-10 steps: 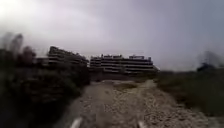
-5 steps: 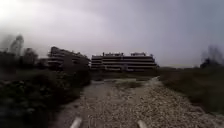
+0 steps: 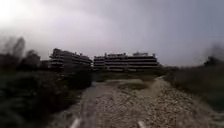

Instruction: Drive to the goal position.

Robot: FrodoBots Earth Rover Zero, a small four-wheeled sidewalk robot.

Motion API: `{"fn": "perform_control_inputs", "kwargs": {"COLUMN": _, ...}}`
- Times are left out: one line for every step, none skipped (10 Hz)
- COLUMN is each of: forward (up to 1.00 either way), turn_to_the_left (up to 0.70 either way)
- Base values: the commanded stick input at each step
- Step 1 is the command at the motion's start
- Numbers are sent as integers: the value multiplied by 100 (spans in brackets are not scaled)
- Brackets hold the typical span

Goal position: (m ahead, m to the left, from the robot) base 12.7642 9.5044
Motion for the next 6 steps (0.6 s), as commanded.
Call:
{"fn": "perform_control_inputs", "kwargs": {"forward": 70, "turn_to_the_left": 0}}
{"fn": "perform_control_inputs", "kwargs": {"forward": 70, "turn_to_the_left": 0}}
{"fn": "perform_control_inputs", "kwargs": {"forward": 70, "turn_to_the_left": 0}}
{"fn": "perform_control_inputs", "kwargs": {"forward": 70, "turn_to_the_left": 0}}
{"fn": "perform_control_inputs", "kwargs": {"forward": 70, "turn_to_the_left": 0}}
{"fn": "perform_control_inputs", "kwargs": {"forward": 70, "turn_to_the_left": 0}}
